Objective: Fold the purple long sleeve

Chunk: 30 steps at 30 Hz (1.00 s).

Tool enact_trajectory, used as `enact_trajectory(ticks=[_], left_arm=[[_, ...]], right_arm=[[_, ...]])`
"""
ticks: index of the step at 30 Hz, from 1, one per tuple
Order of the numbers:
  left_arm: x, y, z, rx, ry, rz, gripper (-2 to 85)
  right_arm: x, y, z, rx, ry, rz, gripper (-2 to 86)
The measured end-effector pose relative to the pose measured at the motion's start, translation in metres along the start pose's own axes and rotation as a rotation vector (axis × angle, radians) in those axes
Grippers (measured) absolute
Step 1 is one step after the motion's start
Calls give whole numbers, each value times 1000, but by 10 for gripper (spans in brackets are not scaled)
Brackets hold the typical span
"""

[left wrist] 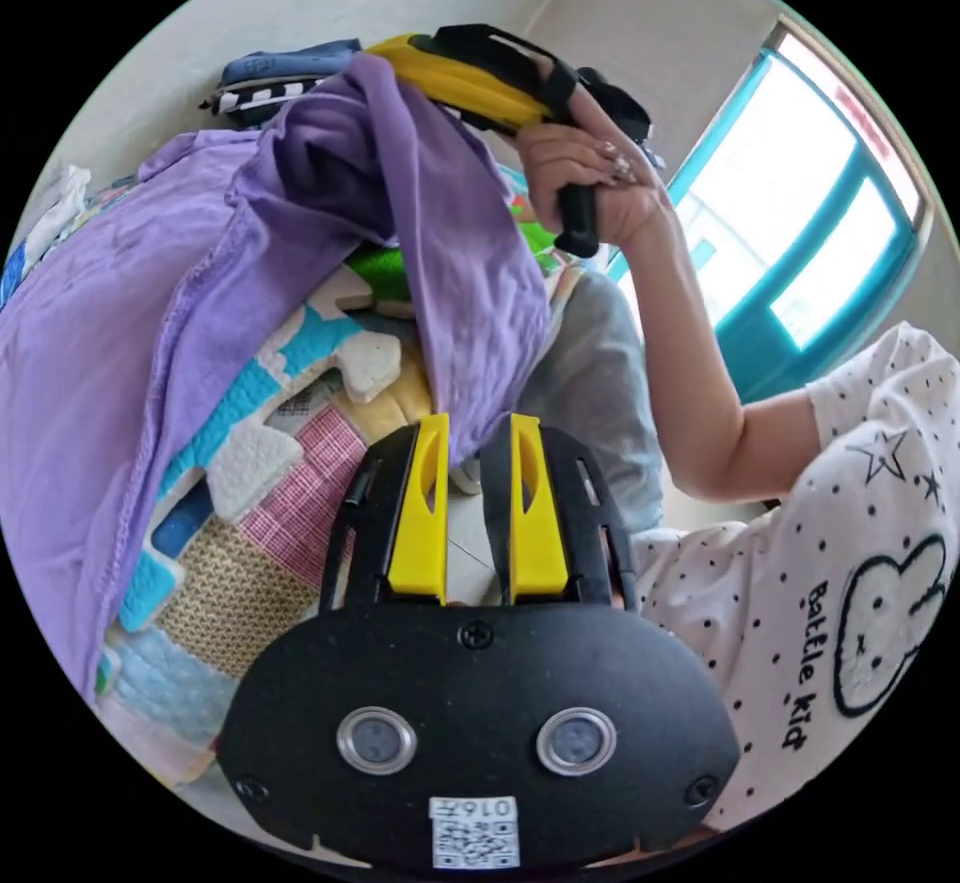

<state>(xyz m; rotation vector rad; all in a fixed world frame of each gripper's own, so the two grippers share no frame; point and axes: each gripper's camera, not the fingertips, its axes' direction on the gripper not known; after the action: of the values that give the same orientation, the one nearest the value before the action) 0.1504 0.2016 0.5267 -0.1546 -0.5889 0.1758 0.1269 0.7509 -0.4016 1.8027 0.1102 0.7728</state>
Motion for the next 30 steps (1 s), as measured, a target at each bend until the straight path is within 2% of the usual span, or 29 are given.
enact_trajectory(ticks=[3, 6, 10, 12, 14, 19, 21, 23, 28, 30], left_arm=[[5, -4, -3, 66, 46, 14, 6], [14, -7, -15, 97, 93, 72, -4], [10, -9, -39, 173, 21, 79, 0], [5, -14, -38, 160, -46, 59, 23], [5, -20, -31, 135, -32, 55, 64], [21, -34, 1, 74, -90, 78, 49], [30, -37, 11, 1, -131, 128, 5], [37, -36, 8, -26, -127, 193, -4], [52, -28, -38, -87, 72, 408, -9], [64, -23, -84, -7, 143, 573, -10]], right_arm=[[14, 14, -4, 8, -7, 1, 3], [28, 27, -13, 16, -26, 3, 3], [43, 45, -26, 30, -27, -5, 4], [46, 52, -29, 37, -46, -13, 4], [46, 60, -29, 36, -55, -30, 4], [39, 73, -31, 31, -38, -73, 4], [38, 77, -34, 37, -29, -79, 4], [38, 82, -38, 33, -12, -85, 5], [41, 103, -48, 0, -9, -143, 6], [43, 112, -51, -24, 7, -164, 7]])
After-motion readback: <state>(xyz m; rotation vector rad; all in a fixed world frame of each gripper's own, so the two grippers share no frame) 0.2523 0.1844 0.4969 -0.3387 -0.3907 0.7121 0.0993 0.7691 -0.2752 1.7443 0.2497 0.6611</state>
